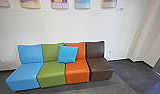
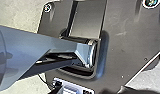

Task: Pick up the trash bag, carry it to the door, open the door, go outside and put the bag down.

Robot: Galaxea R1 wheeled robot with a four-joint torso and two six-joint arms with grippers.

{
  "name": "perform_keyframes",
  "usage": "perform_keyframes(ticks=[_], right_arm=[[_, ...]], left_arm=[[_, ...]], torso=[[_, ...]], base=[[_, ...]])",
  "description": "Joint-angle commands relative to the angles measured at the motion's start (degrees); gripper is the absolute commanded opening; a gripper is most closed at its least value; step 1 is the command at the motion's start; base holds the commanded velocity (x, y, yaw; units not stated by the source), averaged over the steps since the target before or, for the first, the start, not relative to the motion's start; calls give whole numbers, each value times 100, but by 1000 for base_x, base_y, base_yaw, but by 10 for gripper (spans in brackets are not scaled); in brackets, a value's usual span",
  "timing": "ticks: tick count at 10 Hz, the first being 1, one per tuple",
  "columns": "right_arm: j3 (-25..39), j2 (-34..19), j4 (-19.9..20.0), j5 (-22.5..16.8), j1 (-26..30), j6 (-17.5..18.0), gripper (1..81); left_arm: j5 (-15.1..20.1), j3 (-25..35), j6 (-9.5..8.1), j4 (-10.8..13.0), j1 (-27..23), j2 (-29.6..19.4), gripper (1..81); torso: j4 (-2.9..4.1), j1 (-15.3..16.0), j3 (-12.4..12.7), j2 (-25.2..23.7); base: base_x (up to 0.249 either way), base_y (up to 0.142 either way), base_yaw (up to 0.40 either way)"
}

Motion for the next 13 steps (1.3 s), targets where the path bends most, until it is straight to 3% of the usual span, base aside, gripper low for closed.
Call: perform_keyframes(ticks=[1,4,6,11,12,13], right_arm=[[60,-29,-47,-438,123,-20,811],[200,-116,5,-421,97,-20,811],[763,-459,23,-412,106,-20,811],[2474,-1626,41,-421,202,59,811],[2784,-1830,41,-429,212,59,811],[3145,-2076,32,-429,211,59,811]], left_arm=[[248,23,4,-2,-211,-8,811],[257,32,-4,-11,-203,-17,811],[310,190,-13,-29,-202,-211,811],[257,2183,-22,-55,-228,-1747,811],[257,2405,-31,-90,-281,-1959,811],[266,2519,-40,-275,-334,-2100,811]], torso=[[0,0,0,-3],[0,4,-2,-3],[0,0,0,-3],[0,-2,0,-3],[0,367,0,-573],[0,378,0,-596]], base=[[0,0,0],[0,0,0],[0,0,0],[0,0,0],[0,0,0],[0,0,0]])
